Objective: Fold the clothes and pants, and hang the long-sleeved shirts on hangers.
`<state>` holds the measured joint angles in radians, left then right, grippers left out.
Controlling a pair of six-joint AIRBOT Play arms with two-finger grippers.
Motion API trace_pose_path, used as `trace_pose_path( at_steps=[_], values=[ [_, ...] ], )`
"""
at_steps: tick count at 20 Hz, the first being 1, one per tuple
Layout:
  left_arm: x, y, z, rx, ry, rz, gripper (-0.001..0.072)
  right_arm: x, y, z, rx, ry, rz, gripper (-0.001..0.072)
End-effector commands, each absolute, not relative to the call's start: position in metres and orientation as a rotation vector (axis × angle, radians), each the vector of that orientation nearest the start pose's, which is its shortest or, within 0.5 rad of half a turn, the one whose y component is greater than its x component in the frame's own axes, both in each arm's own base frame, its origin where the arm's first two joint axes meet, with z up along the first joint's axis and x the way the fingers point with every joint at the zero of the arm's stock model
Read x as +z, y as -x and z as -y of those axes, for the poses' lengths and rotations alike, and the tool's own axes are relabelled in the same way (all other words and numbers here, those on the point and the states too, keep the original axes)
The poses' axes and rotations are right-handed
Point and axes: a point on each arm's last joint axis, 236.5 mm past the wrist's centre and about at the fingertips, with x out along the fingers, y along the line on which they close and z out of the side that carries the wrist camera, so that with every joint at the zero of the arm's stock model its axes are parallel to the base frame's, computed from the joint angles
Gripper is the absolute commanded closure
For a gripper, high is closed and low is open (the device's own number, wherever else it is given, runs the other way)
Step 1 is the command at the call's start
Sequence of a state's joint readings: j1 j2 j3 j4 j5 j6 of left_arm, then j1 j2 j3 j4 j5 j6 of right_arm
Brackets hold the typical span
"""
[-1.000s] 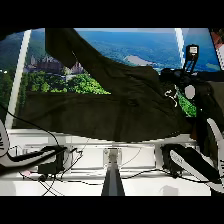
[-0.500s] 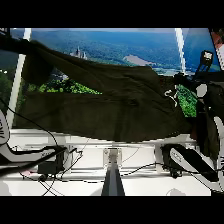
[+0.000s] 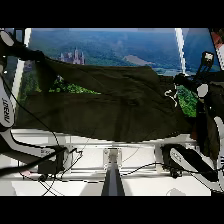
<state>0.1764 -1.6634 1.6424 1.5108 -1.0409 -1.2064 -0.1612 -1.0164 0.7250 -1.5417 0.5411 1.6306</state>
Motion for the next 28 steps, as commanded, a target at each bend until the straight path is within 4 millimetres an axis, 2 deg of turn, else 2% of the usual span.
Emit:
trace_pose_path(
  at_steps=[1,2,4,5,6,8,9,11,13,15,18,21,24,26,27,28],
  values=[
    [0.032,-0.543,-0.097,0.073,-0.053,-0.977,0.0008,0.008,-0.388,0.06,-0.173,-0.154,-0.822,0.0261],
    [0.038,-0.54,-0.109,0.124,-0.037,-0.973,0.001,0.009,-0.388,0.06,-0.173,-0.154,-0.82,0.0261],
    [0.045,-0.52,-0.133,0.203,-0.014,-1.013,0.0029,0.009,-0.389,0.06,-0.173,-0.154,-0.818,0.026],
    [0.045,-0.504,-0.146,0.233,0.001,-1.059,0.012,0.009,-0.389,0.06,-0.173,-0.154,-0.818,0.026],
    [0.041,-0.486,-0.157,0.256,0.028,-1.117,0.0136,0.009,-0.389,0.06,-0.174,-0.154,-0.817,0.026],
    [0.023,-0.436,-0.177,0.297,0.129,-1.293,0.0137,0.01,-0.39,0.06,-0.174,-0.153,-0.813,0.026],
    [0.01,-0.412,-0.178,0.289,0.227,-1.378,0.0137,0.01,-0.39,0.06,-0.174,-0.153,-0.813,0.026],
    [-0.015,-0.386,-0.162,0.218,0.489,-1.438,0.0123,0.01,-0.39,0.06,-0.174,-0.153,-0.811,0.026],
    [-0.032,-0.389,-0.141,0.123,0.723,-1.375,0.0124,0.011,-0.39,0.06,-0.174,-0.153,-0.807,0.026],
    [-0.048,-0.4,-0.132,0.108,0.857,-1.288,0.0123,0.011,-0.391,0.06,-0.174,-0.153,-0.807,0.026],
    [-0.072,-0.405,-0.14,0.173,0.863,-1.238,0.0124,0.011,-0.391,0.06,-0.174,-0.153,-0.807,0.026],
    [-0.079,-0.421,-0.152,0.211,0.86,-1.173,0.0127,0.011,-0.391,0.06,-0.174,-0.153,-0.806,0.026],
    [-0.096,-0.424,-0.143,0.203,0.861,-1.203,0.0127,0.013,-0.393,0.06,-0.173,-0.156,-0.793,0.026],
    [-0.105,-0.433,-0.141,0.211,0.851,-1.186,0.0141,0.014,-0.394,0.057,-0.17,-0.185,-0.785,0.026],
    [-0.105,-0.442,-0.142,0.217,0.858,-1.153,0.0266,0.014,-0.395,0.055,-0.168,-0.201,-0.785,0.026],
    [-0.101,-0.453,-0.144,0.225,0.867,-1.106,0.0436,0.014,-0.395,0.055,-0.168,-0.206,-0.784,0.026]
  ],
)
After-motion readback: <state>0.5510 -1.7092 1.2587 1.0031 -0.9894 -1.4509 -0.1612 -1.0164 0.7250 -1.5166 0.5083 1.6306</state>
